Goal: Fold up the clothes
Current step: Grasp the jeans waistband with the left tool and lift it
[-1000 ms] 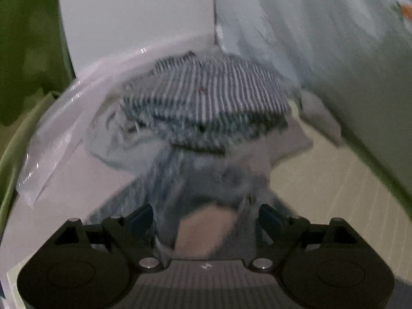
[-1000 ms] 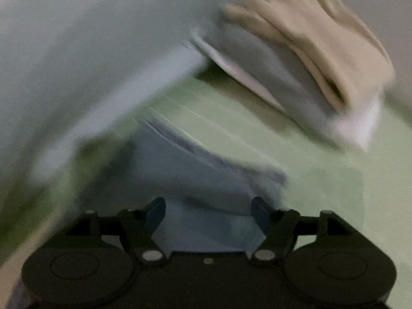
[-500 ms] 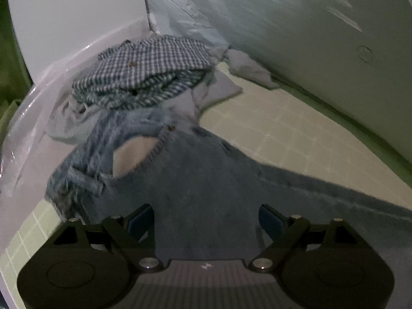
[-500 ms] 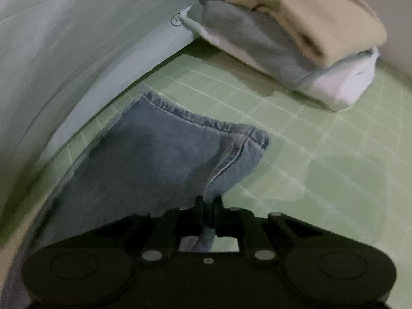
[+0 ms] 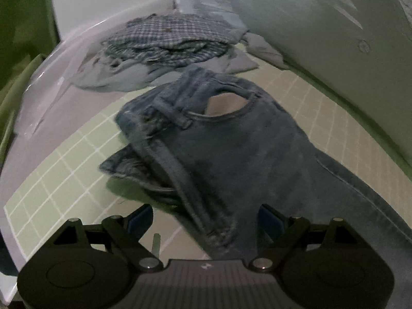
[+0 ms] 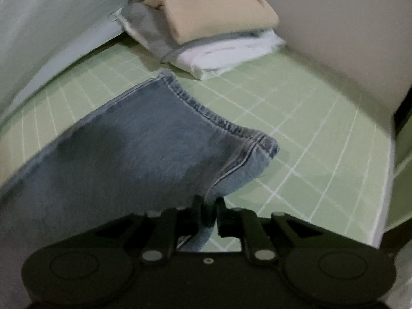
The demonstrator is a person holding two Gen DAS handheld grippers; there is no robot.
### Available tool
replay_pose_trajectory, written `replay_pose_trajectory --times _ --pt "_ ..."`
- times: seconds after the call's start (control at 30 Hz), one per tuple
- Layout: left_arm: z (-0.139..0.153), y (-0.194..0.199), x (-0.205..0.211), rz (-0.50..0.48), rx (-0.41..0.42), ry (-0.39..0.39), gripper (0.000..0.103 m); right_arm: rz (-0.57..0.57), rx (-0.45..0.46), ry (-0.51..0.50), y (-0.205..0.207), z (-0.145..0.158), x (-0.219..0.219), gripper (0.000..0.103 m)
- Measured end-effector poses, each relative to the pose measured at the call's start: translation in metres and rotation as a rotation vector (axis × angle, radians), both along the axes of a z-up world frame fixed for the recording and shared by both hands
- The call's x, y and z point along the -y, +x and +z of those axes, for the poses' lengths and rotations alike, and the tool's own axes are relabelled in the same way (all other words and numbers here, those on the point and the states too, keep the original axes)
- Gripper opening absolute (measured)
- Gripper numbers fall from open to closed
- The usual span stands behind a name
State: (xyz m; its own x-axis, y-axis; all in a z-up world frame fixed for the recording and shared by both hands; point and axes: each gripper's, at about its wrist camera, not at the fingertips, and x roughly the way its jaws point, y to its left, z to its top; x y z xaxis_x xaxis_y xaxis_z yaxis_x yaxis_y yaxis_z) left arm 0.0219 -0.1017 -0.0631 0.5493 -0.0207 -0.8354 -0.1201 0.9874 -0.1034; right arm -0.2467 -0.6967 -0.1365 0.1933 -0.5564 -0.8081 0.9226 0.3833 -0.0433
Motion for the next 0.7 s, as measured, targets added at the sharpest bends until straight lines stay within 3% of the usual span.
replay_pose_trajectory --times 0.07,0.17,0.23,0.3,0.5,0.7 --pt "0.001 -0.003 -0.011 0.008 0.012 -0.005 0.091 0.01 -0.021 -0.018 0.006 0.004 -0.01 0.024" --pt "0.0 -0.003 -0.027 0.024 0.017 0.004 0.091 0.028 -0.019 -0.057 0.013 0.014 -0.029 0.051" --pt "-0.003 0.001 -0.039 0.036 0.011 0.002 0.091 0.058 -0.012 -0.092 0.021 0.02 -0.05 0.086" --pt "-0.005 0.005 -0.051 0.053 0.004 -0.014 0.091 0.093 0.015 -0.1 0.029 0.024 -0.069 0.096" --pt "-0.011 0.025 -0.081 0.074 0.01 -0.027 0.092 0.246 0.08 0.0 0.061 0.023 -0.124 0.101" --pt "-0.02 0.054 -0.102 0.048 0.011 -0.041 0.094 0.355 0.032 0.023 0.1 0.02 -0.178 0.102"
